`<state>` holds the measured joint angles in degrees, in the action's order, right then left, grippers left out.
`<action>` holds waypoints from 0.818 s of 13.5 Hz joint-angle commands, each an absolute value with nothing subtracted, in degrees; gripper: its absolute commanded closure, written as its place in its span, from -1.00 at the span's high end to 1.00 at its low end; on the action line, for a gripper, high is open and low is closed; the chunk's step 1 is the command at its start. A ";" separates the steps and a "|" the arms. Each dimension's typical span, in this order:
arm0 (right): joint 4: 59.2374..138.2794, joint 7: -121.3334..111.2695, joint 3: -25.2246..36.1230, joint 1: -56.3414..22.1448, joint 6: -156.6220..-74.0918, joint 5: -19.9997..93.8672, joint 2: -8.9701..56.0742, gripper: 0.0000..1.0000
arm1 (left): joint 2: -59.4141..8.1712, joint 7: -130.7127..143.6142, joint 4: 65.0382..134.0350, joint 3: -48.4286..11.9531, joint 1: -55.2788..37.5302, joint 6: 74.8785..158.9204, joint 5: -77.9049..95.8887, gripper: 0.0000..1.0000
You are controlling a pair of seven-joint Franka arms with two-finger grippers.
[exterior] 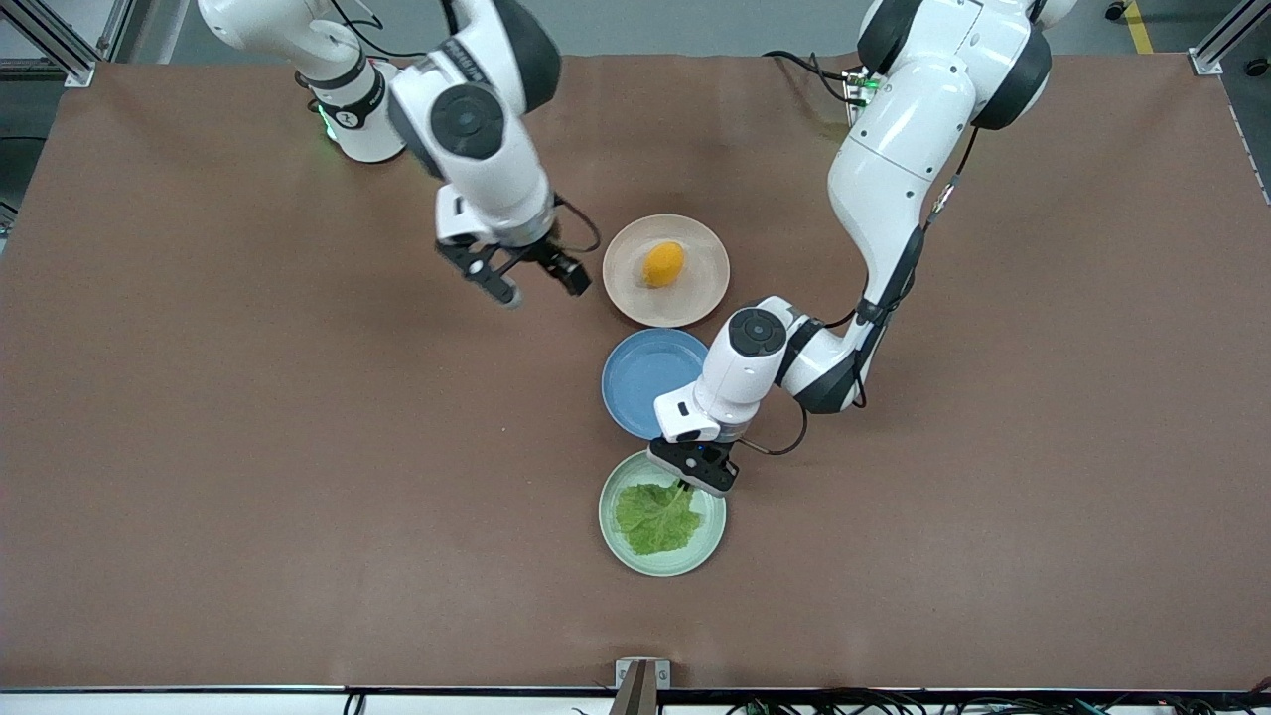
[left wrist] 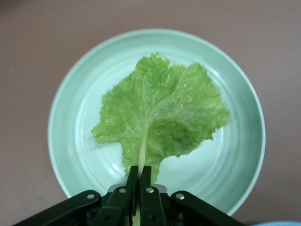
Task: Pick lemon and lettuce from plates
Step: 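Lift the lettuce with the left gripper while the right gripper grasps the lemon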
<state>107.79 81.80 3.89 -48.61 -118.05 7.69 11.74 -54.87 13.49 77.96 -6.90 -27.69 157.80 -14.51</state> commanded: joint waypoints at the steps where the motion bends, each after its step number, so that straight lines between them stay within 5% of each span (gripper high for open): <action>1: 108.63 88.65 4.83 -56.13 -124.07 7.74 15.89 1.00 | -50.47 13.27 77.70 -6.42 -26.11 154.36 -15.73 -1.00; 7: 105.75 98.69 5.10 -64.51 -137.11 5.03 29.16 1.00 | -36.85 12.57 80.58 -6.68 -18.39 136.07 -15.56 -0.99; 11: 102.66 100.28 5.10 -64.95 -137.46 1.94 34.18 1.00 | -29.11 8.18 95.68 -7.21 -10.56 136.58 -15.73 -0.97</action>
